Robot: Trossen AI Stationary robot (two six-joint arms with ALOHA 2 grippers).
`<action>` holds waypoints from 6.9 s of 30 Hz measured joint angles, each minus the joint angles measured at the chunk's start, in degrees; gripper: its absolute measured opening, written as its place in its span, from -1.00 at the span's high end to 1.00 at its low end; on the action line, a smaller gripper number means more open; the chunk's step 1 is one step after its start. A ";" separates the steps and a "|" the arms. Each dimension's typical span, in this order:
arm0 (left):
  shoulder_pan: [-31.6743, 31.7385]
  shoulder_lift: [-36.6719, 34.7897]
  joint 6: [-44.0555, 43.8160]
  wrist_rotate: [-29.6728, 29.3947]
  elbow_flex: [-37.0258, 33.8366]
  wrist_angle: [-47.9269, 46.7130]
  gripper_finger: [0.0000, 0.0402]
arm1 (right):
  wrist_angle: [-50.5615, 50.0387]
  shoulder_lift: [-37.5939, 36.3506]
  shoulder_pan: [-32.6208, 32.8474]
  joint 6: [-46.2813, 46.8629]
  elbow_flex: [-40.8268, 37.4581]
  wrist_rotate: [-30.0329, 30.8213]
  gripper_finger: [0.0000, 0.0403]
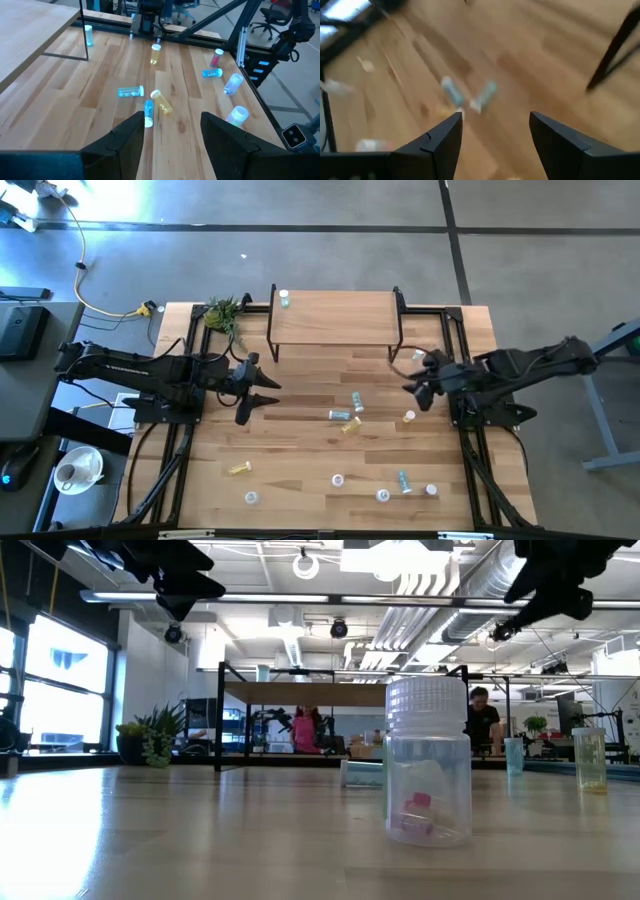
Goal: Pick and place medicine bottles onto shelf by color
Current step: Put the top right yellow pill bottle on the shelf, then put the left transparent pill bottle on the shelf
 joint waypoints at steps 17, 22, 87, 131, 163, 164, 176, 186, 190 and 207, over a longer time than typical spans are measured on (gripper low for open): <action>0.02 0.02 0.94 0.00 0.00 -0.50 0.08 | -8.27 18.66 6.31 20.37 1.13 -8.33 -0.10; 0.02 0.04 0.98 0.00 0.00 -0.55 0.08 | -8.70 21.95 7.52 24.20 1.13 -8.08 -0.10; 0.02 0.04 1.01 0.00 0.02 -2.39 0.08 | -7.73 40.35 7.78 19.70 11.47 -4.60 0.51; 0.26 0.37 1.57 -6.01 0.04 -0.88 0.08 | -18.89 40.73 -46.50 -24.53 55.80 -2.80 0.51; 0.20 0.37 0.02 -5.95 0.04 -0.90 0.08 | -19.77 58.45 -50.56 -35.88 55.77 -6.17 0.51; 0.20 0.37 0.02 -5.95 0.04 -0.90 0.08 | -19.66 58.63 -50.70 -35.88 55.77 -6.42 0.51; 0.17 0.37 0.02 -5.77 0.04 -1.94 0.08 | -20.04 59.93 -51.20 -36.31 55.77 -9.01 0.51; 0.17 0.37 0.02 -5.77 0.04 -1.90 0.08 | -19.84 59.95 -51.18 -36.94 55.77 -7.94 0.44; 0.17 0.37 0.02 -5.77 0.04 -1.93 0.08 | -19.56 59.98 -51.19 -37.92 55.77 -7.90 0.32; 0.17 0.37 0.04 -5.77 0.04 -1.95 0.08 | -20.18 60.02 -51.20 -39.02 59.81 -7.74 0.25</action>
